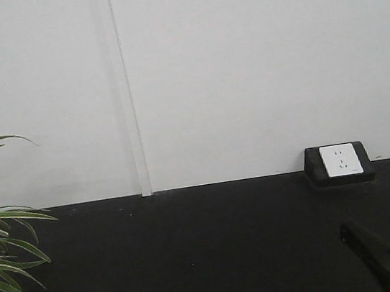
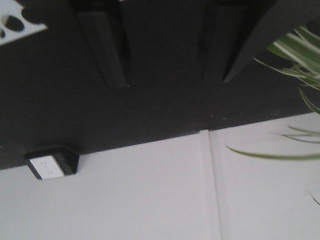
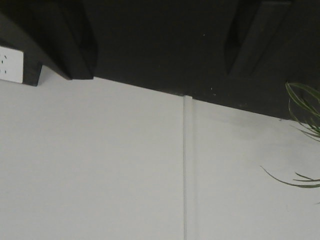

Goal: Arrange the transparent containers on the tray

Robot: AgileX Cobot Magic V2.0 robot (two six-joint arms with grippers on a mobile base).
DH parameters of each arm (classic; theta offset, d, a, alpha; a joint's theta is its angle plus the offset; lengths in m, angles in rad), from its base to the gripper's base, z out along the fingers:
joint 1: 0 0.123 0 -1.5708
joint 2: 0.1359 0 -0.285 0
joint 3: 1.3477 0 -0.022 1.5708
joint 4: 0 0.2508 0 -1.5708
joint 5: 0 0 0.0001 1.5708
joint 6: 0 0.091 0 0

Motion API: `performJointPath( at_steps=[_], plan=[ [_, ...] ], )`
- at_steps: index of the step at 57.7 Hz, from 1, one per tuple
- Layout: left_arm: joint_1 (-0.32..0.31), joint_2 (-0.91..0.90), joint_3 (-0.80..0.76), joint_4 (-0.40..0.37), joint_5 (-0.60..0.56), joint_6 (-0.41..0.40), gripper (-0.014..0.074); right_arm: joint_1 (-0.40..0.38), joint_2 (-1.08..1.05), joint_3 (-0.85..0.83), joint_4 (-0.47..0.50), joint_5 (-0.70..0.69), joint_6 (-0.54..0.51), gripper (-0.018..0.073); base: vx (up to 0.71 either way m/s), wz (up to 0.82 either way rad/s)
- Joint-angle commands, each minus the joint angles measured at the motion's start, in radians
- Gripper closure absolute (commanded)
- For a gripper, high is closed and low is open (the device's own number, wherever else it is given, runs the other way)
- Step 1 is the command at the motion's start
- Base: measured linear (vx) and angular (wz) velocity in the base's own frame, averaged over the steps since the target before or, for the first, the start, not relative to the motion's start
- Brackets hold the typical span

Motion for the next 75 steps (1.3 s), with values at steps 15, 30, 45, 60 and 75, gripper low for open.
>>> performJointPath(
  at_steps=[15, 30, 45, 60, 75],
  plan=[
    [-0.137, 0.046, 0.174, 0.217, -0.352, -0.121, 0.0172, 0.001, -0.004, -0.002, -0.006, -0.121, 0.000, 0.0002, 0.00, 0.00],
    [-0.137, 0.238, 0.174, 0.337, -0.538, -0.194, 0.0172, 0.001, -0.004, -0.002, -0.006, -0.139, 0.000, 0.0002, 0.00, 0.00],
    [-0.137, 0.459, 0.174, 0.336, -0.742, -0.193, 0.0172, 0.001, -0.004, -0.002, -0.007, -0.139, 0.000, 0.0002, 0.00, 0.00],
    [-0.137, 0.614, 0.174, 0.298, -0.911, -0.184, 0.0172, 0.001, -0.004, -0.002, -0.007, -0.139, 0.000, 0.0002, 0.00, 0.00],
    [-0.137, 0.641, 0.174, 0.301, -1.036, -0.186, 0.0172, 0.001, -0.004, -0.002, -0.007, -0.139, 0.000, 0.0002, 0.00, 0.00]
  ],
)
